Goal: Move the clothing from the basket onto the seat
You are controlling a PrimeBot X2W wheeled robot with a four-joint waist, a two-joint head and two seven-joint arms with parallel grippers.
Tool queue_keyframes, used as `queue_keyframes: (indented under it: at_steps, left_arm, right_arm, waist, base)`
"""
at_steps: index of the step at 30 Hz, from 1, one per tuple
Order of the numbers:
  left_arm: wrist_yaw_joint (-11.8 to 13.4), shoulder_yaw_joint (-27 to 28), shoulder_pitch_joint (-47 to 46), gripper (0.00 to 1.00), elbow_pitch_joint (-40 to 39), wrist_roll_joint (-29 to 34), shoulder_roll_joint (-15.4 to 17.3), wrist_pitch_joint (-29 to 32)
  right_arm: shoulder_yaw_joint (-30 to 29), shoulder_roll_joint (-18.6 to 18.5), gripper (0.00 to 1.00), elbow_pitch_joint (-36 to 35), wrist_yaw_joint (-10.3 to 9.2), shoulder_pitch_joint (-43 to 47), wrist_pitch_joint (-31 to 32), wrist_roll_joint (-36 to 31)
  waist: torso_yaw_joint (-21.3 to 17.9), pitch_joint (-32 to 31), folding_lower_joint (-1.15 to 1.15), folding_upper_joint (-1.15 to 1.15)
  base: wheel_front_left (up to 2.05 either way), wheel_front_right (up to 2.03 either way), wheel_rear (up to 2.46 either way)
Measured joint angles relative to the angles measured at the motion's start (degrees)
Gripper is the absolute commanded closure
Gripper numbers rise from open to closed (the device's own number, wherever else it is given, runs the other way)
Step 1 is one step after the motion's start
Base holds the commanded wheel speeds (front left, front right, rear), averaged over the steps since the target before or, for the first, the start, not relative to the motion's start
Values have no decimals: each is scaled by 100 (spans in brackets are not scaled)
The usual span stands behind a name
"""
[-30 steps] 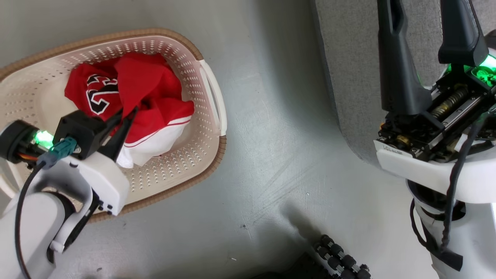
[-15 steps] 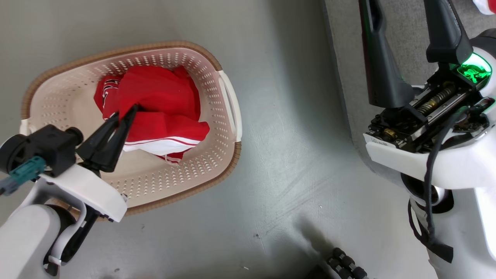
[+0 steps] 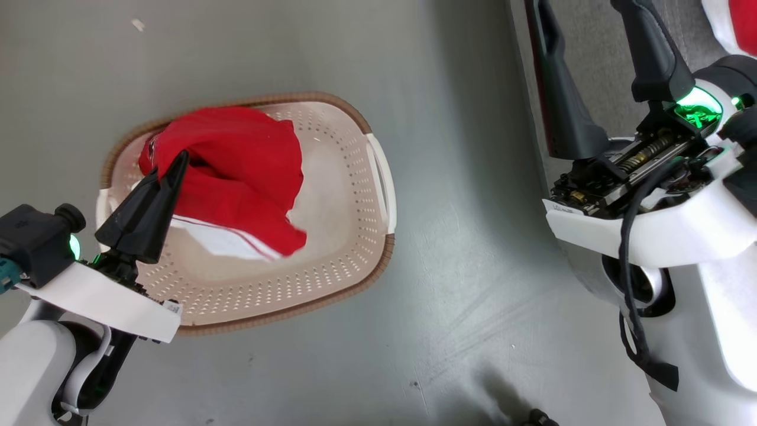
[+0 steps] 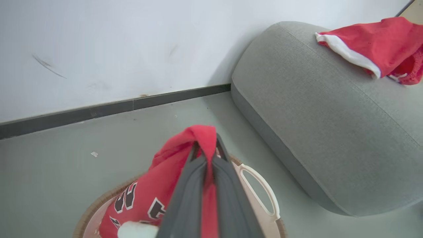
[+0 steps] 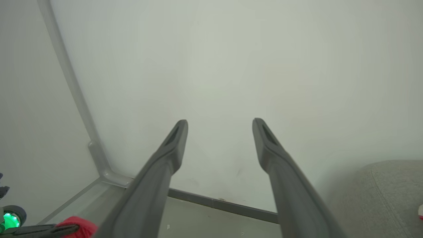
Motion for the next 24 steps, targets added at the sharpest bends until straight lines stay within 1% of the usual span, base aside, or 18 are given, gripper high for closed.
queue_keyframes:
  at_steps: [5,10,14,24]
  left_arm:
    - [-100,42,47,100,-49,-32,-21,-175]
    - [-246,44,53,100,-145,-81,-34,-246]
    - [-293,82,53,100,-168,-124,-35,-298]
    - [-298,156,43,100,-174,-159,-49,-344]
  right_arm:
    - [-37,-5,0,164,0,32,0,-68]
    - [-108,-13,0,319,0,256,0,-156]
    - [-187,-15,0,408,0,382,0,-161]
    - [-254,-15,0,646,0,766,0,-204]
  waist:
    - [137,-244,0,0]
    - [271,-511,0,0]
    - [370,-731,0,0]
    - [569,-1282,0,0]
  base:
    - [0,0,0]
    - [0,0,0]
    - [0,0,0]
    - [0,0,0]
